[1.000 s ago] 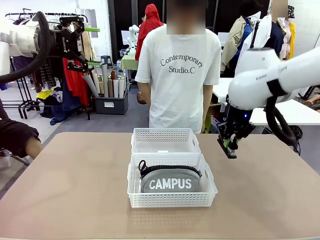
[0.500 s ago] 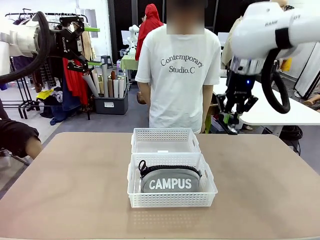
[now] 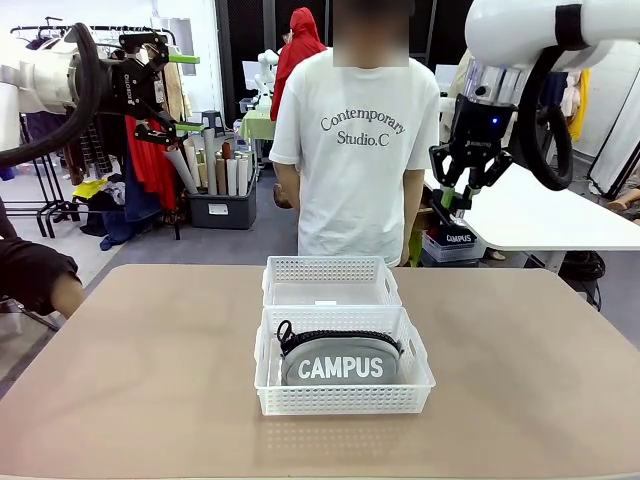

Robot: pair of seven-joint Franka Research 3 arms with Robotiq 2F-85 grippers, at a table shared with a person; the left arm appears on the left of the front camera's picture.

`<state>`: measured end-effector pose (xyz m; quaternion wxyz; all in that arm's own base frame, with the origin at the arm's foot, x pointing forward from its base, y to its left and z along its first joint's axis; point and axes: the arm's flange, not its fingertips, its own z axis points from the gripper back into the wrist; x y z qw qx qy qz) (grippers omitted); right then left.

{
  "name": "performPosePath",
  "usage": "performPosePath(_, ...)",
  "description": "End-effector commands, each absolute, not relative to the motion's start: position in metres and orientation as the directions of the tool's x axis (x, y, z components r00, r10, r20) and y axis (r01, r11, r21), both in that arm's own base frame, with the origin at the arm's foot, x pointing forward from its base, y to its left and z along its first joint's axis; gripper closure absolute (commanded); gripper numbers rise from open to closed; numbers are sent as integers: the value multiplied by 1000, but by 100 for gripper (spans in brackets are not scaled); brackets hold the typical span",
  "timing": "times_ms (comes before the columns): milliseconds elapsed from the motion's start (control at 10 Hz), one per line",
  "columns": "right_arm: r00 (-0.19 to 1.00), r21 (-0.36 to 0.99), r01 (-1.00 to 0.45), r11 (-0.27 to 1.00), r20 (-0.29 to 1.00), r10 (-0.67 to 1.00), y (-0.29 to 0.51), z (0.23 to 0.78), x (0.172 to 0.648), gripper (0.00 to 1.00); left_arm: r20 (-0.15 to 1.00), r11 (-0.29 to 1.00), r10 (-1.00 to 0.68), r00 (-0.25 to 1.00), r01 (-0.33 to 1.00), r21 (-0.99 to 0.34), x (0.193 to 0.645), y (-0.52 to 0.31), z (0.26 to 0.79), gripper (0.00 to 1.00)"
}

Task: Distribute items into two baskets.
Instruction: Pick up the Stapler that the person points to, then place the picked Stapler into the Organizing basket as instructed by the person.

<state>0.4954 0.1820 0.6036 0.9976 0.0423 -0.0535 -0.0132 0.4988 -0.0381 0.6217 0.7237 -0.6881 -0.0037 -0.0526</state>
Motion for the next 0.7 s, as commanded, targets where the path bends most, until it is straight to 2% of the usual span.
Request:
performPosePath(0, 991, 102, 58, 993, 113, -70, 182, 623, 502, 100, 81, 46, -69, 994, 84, -995, 497, -37, 623, 0)
performPosePath(400, 982, 113, 63, 992, 170, -82, 176, 654, 504, 100, 81, 46, -69, 994, 84, -995, 497, -37, 623, 0)
performPosePath(600, 986, 106, 33, 994, 156, -49, 177, 640, 500, 100, 81, 46, -69, 994, 84, -995, 497, -37, 623, 0)
